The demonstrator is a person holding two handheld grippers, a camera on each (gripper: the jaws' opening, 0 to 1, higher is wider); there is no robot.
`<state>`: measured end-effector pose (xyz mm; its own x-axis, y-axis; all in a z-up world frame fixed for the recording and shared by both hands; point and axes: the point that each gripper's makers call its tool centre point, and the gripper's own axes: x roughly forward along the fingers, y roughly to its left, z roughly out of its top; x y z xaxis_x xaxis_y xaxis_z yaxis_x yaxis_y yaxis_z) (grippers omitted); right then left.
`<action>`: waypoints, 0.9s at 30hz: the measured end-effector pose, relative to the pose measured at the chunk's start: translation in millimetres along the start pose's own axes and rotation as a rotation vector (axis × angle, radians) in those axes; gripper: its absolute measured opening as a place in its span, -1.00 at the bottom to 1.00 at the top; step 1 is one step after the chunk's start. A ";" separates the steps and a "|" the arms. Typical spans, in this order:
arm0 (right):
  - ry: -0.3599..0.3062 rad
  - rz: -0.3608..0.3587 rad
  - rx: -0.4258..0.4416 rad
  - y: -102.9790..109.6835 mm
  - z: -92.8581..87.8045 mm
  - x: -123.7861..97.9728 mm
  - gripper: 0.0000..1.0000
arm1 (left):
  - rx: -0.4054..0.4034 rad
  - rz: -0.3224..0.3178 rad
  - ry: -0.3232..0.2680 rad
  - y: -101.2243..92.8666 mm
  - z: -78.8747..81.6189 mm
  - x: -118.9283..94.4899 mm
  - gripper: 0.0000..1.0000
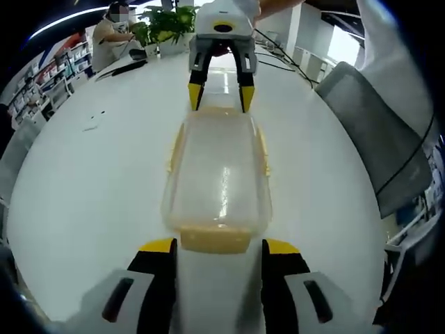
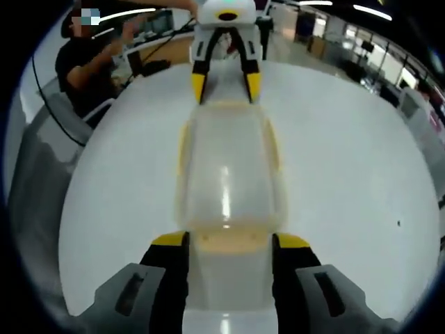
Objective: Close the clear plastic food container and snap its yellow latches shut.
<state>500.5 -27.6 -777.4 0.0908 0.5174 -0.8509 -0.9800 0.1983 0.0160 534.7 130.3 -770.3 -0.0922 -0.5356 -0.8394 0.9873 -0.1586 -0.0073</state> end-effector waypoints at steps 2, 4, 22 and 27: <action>0.003 -0.001 -0.010 -0.3 -0.6 1.1 -0.11 | 0.000 -0.001 0.001 0.4 -0.1 2.1 -0.14; 0.002 0.000 -0.014 -0.7 -0.4 1.8 -0.12 | 0.006 -0.002 -0.002 0.4 0.8 3.6 -0.15; 0.010 -0.011 -0.040 -2.3 -0.9 1.9 -0.17 | 0.040 0.007 0.000 2.9 5.3 6.5 -0.20; 0.014 -0.011 -0.039 -6.0 -2.7 3.9 -0.19 | 0.038 0.010 -0.004 4.2 4.1 6.6 -0.20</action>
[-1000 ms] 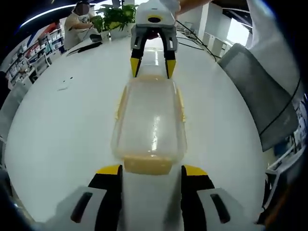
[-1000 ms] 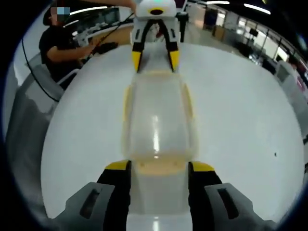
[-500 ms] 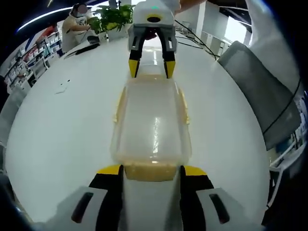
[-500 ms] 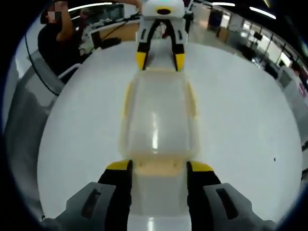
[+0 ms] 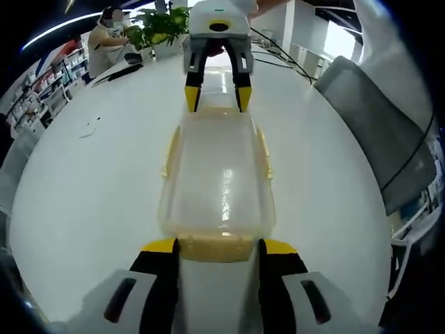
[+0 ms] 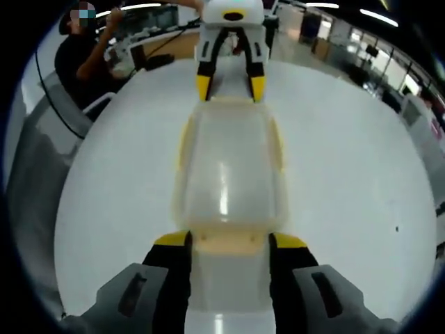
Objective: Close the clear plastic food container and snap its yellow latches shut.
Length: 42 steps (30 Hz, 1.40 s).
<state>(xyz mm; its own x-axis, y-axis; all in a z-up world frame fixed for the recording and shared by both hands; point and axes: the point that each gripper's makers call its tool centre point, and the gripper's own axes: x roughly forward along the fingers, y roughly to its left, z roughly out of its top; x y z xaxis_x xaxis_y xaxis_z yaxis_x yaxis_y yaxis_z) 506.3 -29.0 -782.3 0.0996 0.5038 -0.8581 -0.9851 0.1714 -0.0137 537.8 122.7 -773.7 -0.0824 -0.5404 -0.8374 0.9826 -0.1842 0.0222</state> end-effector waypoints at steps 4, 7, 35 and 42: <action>0.005 0.000 -0.003 0.4 -0.8 0.0 -0.24 | -0.004 0.003 -0.002 1.3 -1.4 0.4 -0.20; 0.007 -0.001 -0.005 1.0 -1.0 0.6 -0.25 | -0.003 0.005 -0.002 2.0 -2.5 0.8 -0.21; 0.029 -0.005 -0.017 0.6 -0.7 1.5 -0.29 | -0.028 -0.013 0.044 -2.2 -2.1 1.5 -0.34; 0.045 0.000 -0.033 5.7 0.7 -1.5 -0.30 | -0.024 -0.009 0.046 -8.2 2.3 -5.9 -0.35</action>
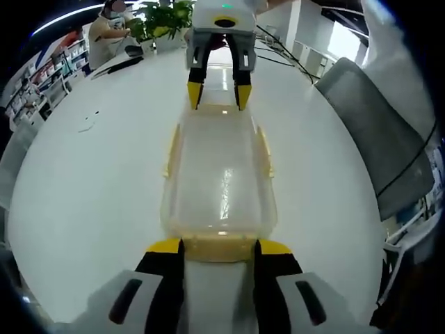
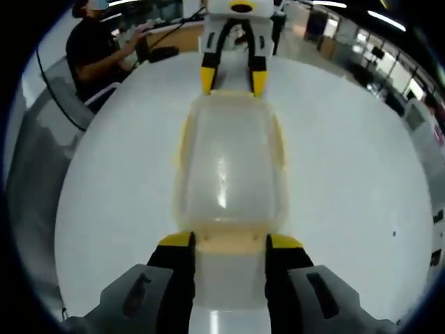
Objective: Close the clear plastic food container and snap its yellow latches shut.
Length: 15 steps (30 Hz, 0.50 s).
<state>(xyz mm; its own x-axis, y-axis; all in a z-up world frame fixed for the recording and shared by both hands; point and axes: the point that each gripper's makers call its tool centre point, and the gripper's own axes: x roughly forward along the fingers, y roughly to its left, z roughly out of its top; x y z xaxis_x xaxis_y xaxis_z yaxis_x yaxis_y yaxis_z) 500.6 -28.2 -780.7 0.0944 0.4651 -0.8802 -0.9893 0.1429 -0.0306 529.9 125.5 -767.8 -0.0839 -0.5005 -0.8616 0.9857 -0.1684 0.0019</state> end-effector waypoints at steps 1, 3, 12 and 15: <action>-0.003 0.001 0.007 -0.3 1.0 -0.5 -0.30 | 0.000 0.002 0.000 -0.1 0.2 -1.4 -0.35; -0.009 0.006 0.014 1.3 3.2 -2.1 -0.30 | -0.005 0.004 0.000 -0.8 0.4 -4.2 -0.35; -0.013 0.010 0.001 11.2 12.0 -16.0 -0.30 | -0.001 0.008 0.010 -11.6 6.6 -17.6 -0.35; -0.017 0.009 -0.002 13.7 16.3 -23.1 -0.30 | 0.003 0.014 0.013 -13.9 9.8 -24.4 -0.35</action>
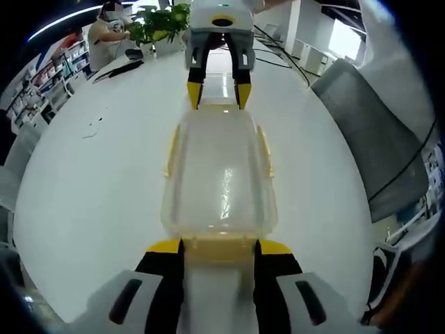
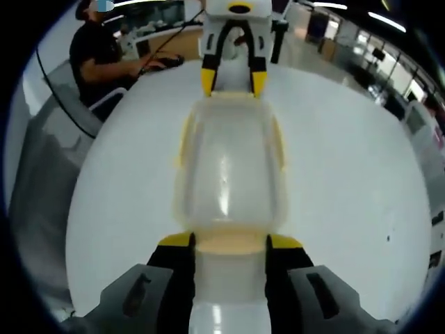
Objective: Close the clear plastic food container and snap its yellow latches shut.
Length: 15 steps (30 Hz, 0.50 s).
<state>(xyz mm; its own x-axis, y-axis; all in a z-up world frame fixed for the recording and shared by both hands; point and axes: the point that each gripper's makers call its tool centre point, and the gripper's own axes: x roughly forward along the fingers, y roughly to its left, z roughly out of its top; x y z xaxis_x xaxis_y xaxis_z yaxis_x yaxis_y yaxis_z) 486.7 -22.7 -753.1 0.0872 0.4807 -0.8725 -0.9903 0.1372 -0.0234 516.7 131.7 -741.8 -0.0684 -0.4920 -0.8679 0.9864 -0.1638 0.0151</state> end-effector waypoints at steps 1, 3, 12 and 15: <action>-0.001 0.000 -0.001 0.3 0.6 -0.9 -0.30 | -0.001 0.000 0.001 -0.6 0.9 -1.7 -0.35; -0.004 -0.005 -0.004 1.8 4.3 -7.0 -0.30 | 0.001 0.004 0.004 -1.4 3.4 -6.0 -0.34; -0.009 -0.001 -0.010 2.0 13.3 -26.0 -0.30 | 0.008 0.010 0.011 -6.8 17.1 -25.0 -0.35; -0.009 -0.004 -0.016 1.0 16.6 -33.6 -0.30 | 0.009 0.013 0.010 -8.8 21.9 -31.8 -0.35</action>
<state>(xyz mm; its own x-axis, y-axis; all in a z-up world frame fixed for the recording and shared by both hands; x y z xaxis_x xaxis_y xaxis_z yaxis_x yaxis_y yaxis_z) 484.6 -24.4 -715.7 0.0916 0.4883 -0.8679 -0.9916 0.1249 -0.0344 506.9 130.1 -703.4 -0.0544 -0.4857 -0.8725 0.9858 -0.1651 0.0305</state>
